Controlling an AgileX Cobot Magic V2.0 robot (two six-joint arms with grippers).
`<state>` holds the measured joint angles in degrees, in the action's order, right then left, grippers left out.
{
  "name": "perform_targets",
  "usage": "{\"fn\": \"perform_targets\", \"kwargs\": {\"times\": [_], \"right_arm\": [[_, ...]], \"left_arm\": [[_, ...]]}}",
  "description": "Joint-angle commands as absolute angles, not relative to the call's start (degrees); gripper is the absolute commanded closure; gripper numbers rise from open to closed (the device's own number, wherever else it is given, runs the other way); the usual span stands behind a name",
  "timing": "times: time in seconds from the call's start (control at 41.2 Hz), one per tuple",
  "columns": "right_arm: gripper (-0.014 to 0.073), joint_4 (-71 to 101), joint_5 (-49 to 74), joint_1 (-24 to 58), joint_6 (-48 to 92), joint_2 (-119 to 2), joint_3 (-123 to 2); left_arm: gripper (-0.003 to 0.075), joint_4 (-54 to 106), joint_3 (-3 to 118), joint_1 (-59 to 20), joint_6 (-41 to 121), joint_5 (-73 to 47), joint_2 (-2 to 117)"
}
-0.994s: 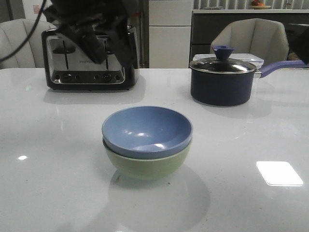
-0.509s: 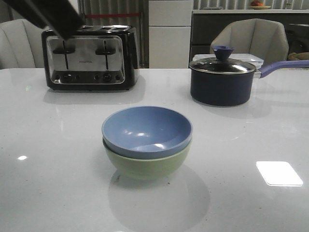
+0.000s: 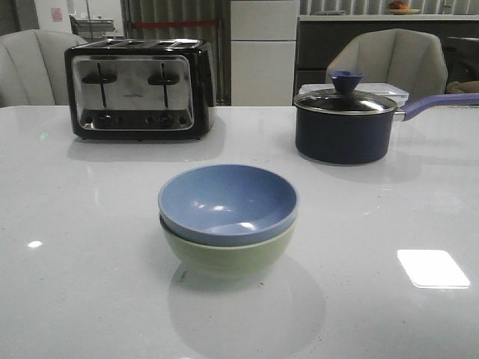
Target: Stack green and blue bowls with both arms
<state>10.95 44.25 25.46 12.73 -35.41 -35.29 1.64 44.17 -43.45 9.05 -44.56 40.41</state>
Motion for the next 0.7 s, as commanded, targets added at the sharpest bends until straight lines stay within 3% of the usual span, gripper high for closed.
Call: {"fn": "perform_targets", "kwargs": {"times": [0.0, 0.121, 0.315, 0.679], "right_arm": [[0.0332, 10.9, 40.1, 25.2, 12.7, -35.3, -36.8], [0.0445, 10.9, 40.1, 25.2, 12.7, -35.3, -36.8], [0.0542, 10.9, 40.1, 25.2, 12.7, -35.3, -36.8], [0.0541, 10.9, 40.2, 25.2, 12.7, -35.3, -36.8]], "left_arm": [[0.0354, 1.9, 45.5, -43.8, 8.4, -39.4, 40.0], [0.0454, 1.9, 45.5, -43.8, 8.4, -39.4, 40.0], [0.0631, 2.0, 45.5, -43.8, 8.2, -39.4, 40.0], [0.0627, 2.0, 45.5, -43.8, 8.2, -39.6, 40.0]]}}
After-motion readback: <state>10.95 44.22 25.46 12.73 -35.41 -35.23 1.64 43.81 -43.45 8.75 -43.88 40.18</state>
